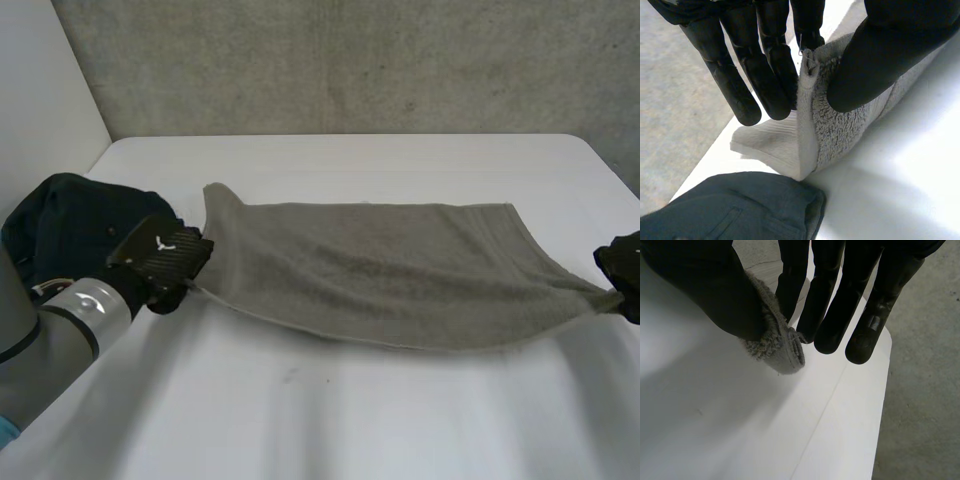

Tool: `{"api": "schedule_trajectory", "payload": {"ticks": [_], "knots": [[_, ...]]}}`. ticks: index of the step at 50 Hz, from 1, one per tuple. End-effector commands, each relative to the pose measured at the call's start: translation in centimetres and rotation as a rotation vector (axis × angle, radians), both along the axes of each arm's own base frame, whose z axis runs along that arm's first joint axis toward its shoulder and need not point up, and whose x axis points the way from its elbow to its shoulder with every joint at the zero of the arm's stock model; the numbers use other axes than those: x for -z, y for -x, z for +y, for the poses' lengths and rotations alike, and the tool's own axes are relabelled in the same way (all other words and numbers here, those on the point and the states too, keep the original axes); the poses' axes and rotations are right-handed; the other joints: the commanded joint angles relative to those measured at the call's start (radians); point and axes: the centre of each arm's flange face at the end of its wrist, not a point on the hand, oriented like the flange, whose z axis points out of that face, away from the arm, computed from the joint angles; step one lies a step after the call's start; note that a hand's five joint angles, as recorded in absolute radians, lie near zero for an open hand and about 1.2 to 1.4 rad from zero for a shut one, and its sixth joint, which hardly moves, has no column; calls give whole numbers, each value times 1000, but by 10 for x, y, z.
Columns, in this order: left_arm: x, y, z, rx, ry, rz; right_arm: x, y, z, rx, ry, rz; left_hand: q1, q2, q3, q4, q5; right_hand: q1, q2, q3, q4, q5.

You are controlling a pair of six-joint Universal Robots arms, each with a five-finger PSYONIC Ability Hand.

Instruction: Fold the laundry.

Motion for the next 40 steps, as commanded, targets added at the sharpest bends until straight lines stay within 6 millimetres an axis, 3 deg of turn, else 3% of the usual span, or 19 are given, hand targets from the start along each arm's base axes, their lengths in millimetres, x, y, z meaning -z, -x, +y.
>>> {"api": "schedule_trajectory", "payload": {"ticks": [1, 6, 11, 16, 20, 23, 27, 34, 40], "knots": [[11, -12, 4, -90, -60, 42, 4, 2, 0, 6, -17, 12, 272, 201, 209, 197, 221, 415, 217, 214, 203, 232], [17, -20, 12, -116, -92, 31, 2, 5, 1, 10, -28, 24, 272, 201, 209, 197, 221, 415, 217, 214, 203, 232], [-2, -29, 30, -162, -48, 30, -17, 13, 13, 6, -41, 110, 272, 201, 209, 197, 221, 415, 217, 214, 203, 232], [-26, -39, 71, -207, -83, 7, -29, 25, 36, -11, -122, 227, 272, 201, 209, 197, 221, 415, 217, 214, 203, 232], [-34, -43, 101, -202, -138, -9, -27, 30, 55, -56, -225, 312, 272, 201, 209, 197, 221, 415, 217, 214, 203, 232], [-35, -44, 110, -196, -139, -14, -27, 33, 59, -75, -247, 346, 272, 201, 209, 197, 221, 415, 217, 214, 203, 232], [-33, -43, 104, -194, -123, -10, -24, 31, 55, -87, -221, 328, 272, 201, 209, 197, 221, 415, 217, 214, 203, 232], [-10, -37, 58, -206, -123, -8, 1, 38, 26, -64, -223, 275, 272, 201, 209, 197, 221, 415, 217, 214, 203, 232], [13, -12, 16, -162, -126, -19, 8, 14, -4, -103, -145, 307, 272, 201, 209, 197, 221, 415, 217, 214, 203, 232]]}}
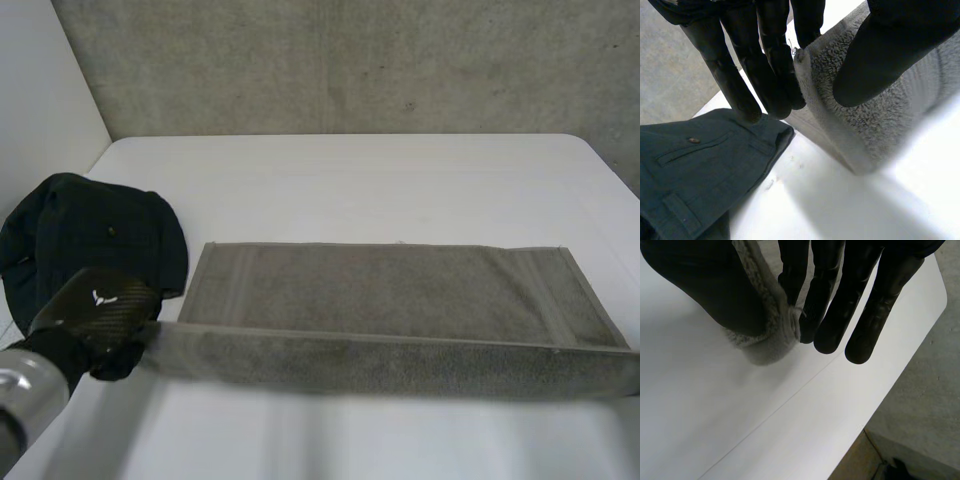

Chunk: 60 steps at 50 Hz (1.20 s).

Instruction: Fold the laundry.

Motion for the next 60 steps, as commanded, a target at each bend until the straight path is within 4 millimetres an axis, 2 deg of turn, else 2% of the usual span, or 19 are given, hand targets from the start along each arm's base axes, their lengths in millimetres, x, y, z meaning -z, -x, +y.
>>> {"api": "schedule_trajectory", "payload": {"ticks": [1, 7, 10, 14, 21, 30, 31, 32, 33, 34, 35, 39, 42, 48, 51, 52, 54, 58, 60], "knots": [[30, 29, -57, 40, 3, -12, 13, -25, -40, -41, 82, 16, 271, 199, 205, 196, 221, 415, 217, 214, 203, 232], [43, 44, -107, -66, 83, -51, 22, -48, -80, -57, 197, 61, 271, 199, 205, 196, 221, 415, 217, 214, 203, 232], [46, 47, -123, -95, 115, -53, 31, -56, -98, -72, 238, 64, 271, 199, 205, 196, 221, 415, 217, 214, 203, 232], [51, 64, -146, -76, 172, -37, 40, -67, -118, -94, 283, 63, 271, 199, 205, 196, 221, 415, 217, 214, 203, 232], [66, 82, -165, -53, 200, -33, 51, -78, -149, -81, 384, 82, 271, 199, 205, 196, 221, 415, 217, 214, 203, 232], [80, 96, -185, -39, 231, -19, 65, -86, -171, -82, 438, 90, 271, 199, 205, 196, 221, 415, 217, 214, 203, 232], [80, 97, -186, -37, 232, -17, 66, -86, -173, -82, 440, 91, 252, 179, 185, 176, 201, 415, 217, 214, 203, 232], [81, 98, -186, -35, 233, -18, 68, -87, -174, -81, 438, 87, 118, 45, 51, 43, 67, 415, 217, 214, 203, 232], [81, 98, -187, -38, 233, -19, 69, -88, -174, -75, 436, 80, -105, -177, -171, -180, -155, -55, -253, -255, -266, -237], [82, 100, -185, -37, 232, -20, 70, -88, -173, -74, 435, 77, -671, -743, -738, -746, -721, -481, -679, -682, -692, -664], [82, 101, -184, -34, 232, -20, 70, -89, -173, -74, 435, 70, -880, -953, -947, -955, -930, -807, -1005, -1007, -1018, -989], [81, 106, -177, -34, 234, -23, 56, -90, -172, -40, 464, -2, -950, -1023, -1017, -1025, -1001, -807, -1005, -1007, -1018, -989], [77, 109, -173, -36, 239, -24, 31, -88, -167, 2, 500, -98, -950, -1023, -1017, -1025, -1001, -807, -1005, -1007, -1018, -989], [44, 101, -157, -45, 271, 3, 2, -89, -134, -7, 464, -250, -950, -1023, -1017, -1025, -1001, -807, -1005, -1007, -1018, -989], [36, 97, -142, -38, 268, 6, 2, -78, -123, -12, 401, -273, -950, -1023, -1017, -1025, -1001, -807, -1005, -1007, -1018, -989], [35, 95, -138, -37, 266, 6, 5, -64, -116, -1, 346, -285, -950, -1023, -1017, -1025, -1001, -807, -1005, -1007, -1018, -989], [32, 90, -125, -32, 256, 6, 9, -53, -109, 10, 288, -302, -949, -1022, -1016, -1025, -1000, -807, -1005, -1007, -1018, -989], [37, 84, -105, -28, 228, 10, 15, -32, -90, 30, 189, -350, -950, -1023, -1017, -1025, -1001, -806, -1004, -1006, -1017, -988], [40, 84, -98, -23, 213, 16, 24, -19, -83, 52, 145, -372, -950, -1023, -1017, -1025, -1001, -718, -916, -918, -929, -900]]}}
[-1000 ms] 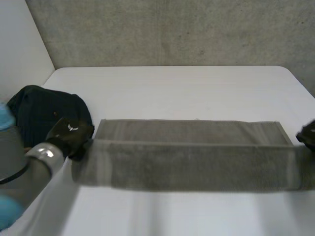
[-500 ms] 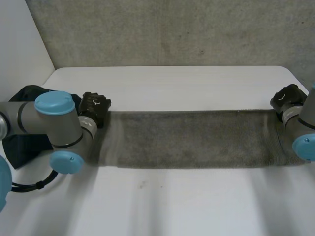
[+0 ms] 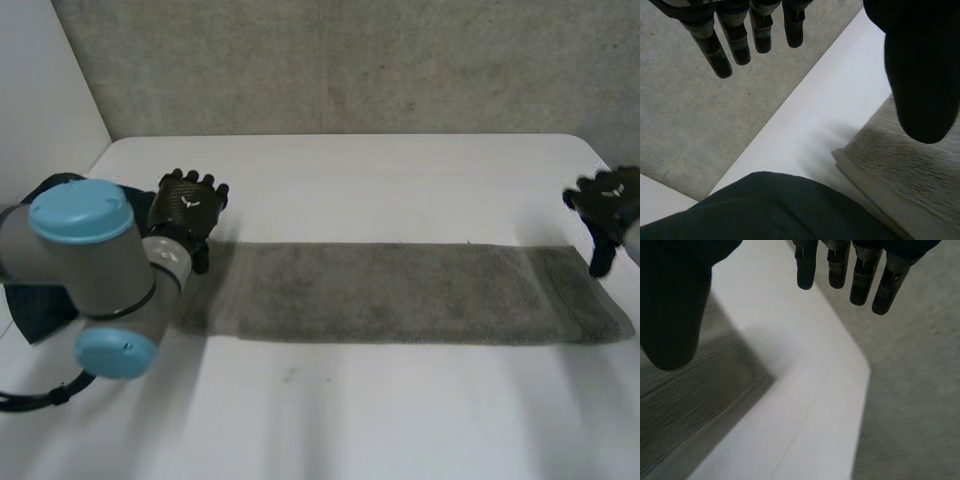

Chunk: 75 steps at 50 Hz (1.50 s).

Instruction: Fold the laundry.

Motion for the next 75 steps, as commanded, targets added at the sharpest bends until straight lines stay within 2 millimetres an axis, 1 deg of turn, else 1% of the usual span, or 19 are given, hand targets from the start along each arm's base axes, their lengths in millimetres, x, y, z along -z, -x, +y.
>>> {"api": "schedule_trajectory", "payload": {"ticks": [1, 4, 11, 24, 26, 27, 29, 40, 49, 54, 56, 60, 61, 64, 67, 68, 71, 72, 75], "knots": [[8, -10, 37, 17, -59, 18, 20, 43, 30, 12, -187, -82, -14, -28, -35, -26, -48, 78, 61, 66, 48, 39], [11, -11, 42, 22, -82, 33, 31, 55, 36, 30, -230, -111, -11, -25, -32, -23, -45, 165, 149, 154, 136, 126], [16, -14, 45, 19, -106, 50, 45, 58, 43, -17, -259, -175, -5, -19, -26, -17, -39, 280, 264, 268, 251, 241], [17, -15, 44, 15, -103, 54, 73, 68, 29, -16, -197, -164, -2, -16, -23, -14, -36, 512, 496, 500, 483, 473], [17, -15, 43, 16, -100, 55, 77, 68, 28, -15, -205, -167, -2, -16, -23, -14, -36, 638, 621, 626, 608, 599], [18, -15, 44, 14, -102, 53, 78, 69, 27, -14, -207, -168, -2, -16, -23, -14, -36, 953, 936, 941, 923, 913], [17, -14, 44, 16, -101, 54, 78, 70, 25, -12, -201, -166, -2, -16, -23, -14, -36, 1194, 1177, 1182, 1165, 1155], [15, -15, 44, 14, -97, 56, 65, 108, 7, 75, -110, -121, -2, -16, -23, -14, -36, 1195, 1179, 1183, 1166, 1156], [14, -16, 46, 13, -95, 56, 44, 180, -17, 300, 24, 137, -5, -19, -26, -17, -39, 1195, 1179, 1183, 1166, 1156], [12, -16, 47, 13, -91, 58, 39, 183, -21, 294, 41, 244, -5, -19, -26, -17, -39, 1195, 1179, 1183, 1166, 1156], [12, -16, 47, 13, -91, 58, 37, 175, -23, 271, 53, 253, -5, -19, -26, -17, -39, 1195, 1179, 1183, 1166, 1156], [10, -17, 46, 9, -85, 60, 23, 114, -24, 123, 118, 242, -5, -19, -26, -17, -39, 1195, 1179, 1183, 1166, 1156], [9, -17, 46, 9, -82, 61, 15, 83, -19, 45, 157, 239, -5, -19, -26, -17, -39, 1195, 1179, 1183, 1166, 1156], [4, -17, 47, 9, -70, 68, 4, 39, -9, -71, 223, 236, -8, -22, -29, -20, -42, 1195, 1179, 1183, 1166, 1156], [-1, -17, 47, 7, -62, 81, -3, -19, 14, -235, 293, 219, -8, -22, -29, -20, -42, 1195, 1179, 1183, 1166, 1156], [-2, -17, 48, 8, -61, 87, -5, -48, 30, -327, 325, 207, -8, -22, -29, -20, -42, 1195, 1179, 1183, 1166, 1156], [-7, -17, 49, 6, -57, 117, -4, -90, 59, -476, 357, 180, -8, -22, -29, -20, -42, 1195, 1179, 1183, 1166, 1156], [-8, -17, 49, 6, -55, 122, 0, -114, 81, -569, 361, 164, -8, -22, -29, -20, -42, 1195, 1179, 1183, 1166, 1156], [-12, -16, 51, 7, -50, 139, 9, -141, 115, -696, 342, 141, -8, -22, -29, -20, -42, 1195, 1179, 1183, 1166, 1156]]}}
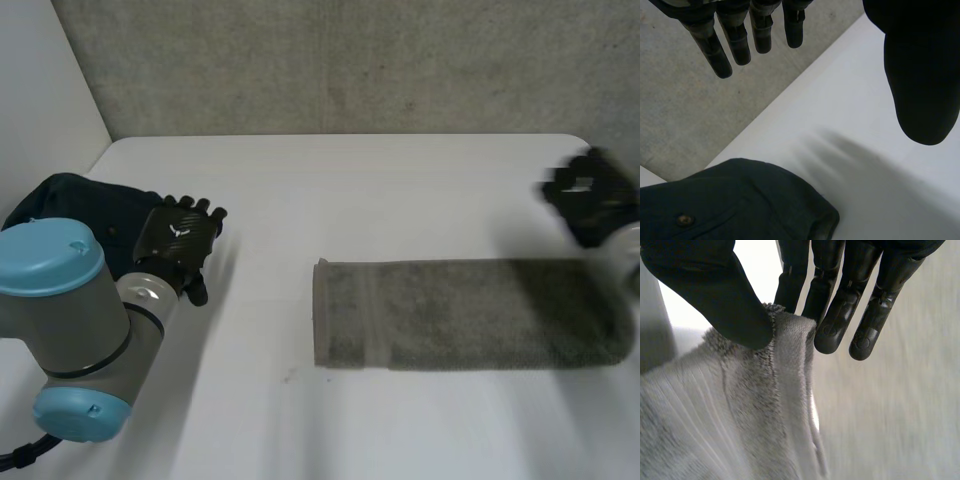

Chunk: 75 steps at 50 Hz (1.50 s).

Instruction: Fold the laundry.

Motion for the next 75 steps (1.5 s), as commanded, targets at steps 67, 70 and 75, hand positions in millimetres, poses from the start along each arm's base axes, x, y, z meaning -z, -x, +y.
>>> {"api": "schedule_trajectory", "payload": {"ticks": [67, 70, 75], "knots": [[-26, 65, 52, 191, 33, 134, 11, -80, 98, -182, -508, -385, -2, -16, -23, -14, -36, 431, 222, 215, 488, 232], [-30, 59, 48, 164, 43, 139, 12, -109, 120, -285, -520, -356, -2, -16, -23, -14, -36, 431, 222, 215, 488, 232], [-32, 58, 47, 158, 47, 143, 34, -155, 164, -443, -597, -287, -5, -19, -26, -17, -39, 431, 222, 215, 488, 232]]}}
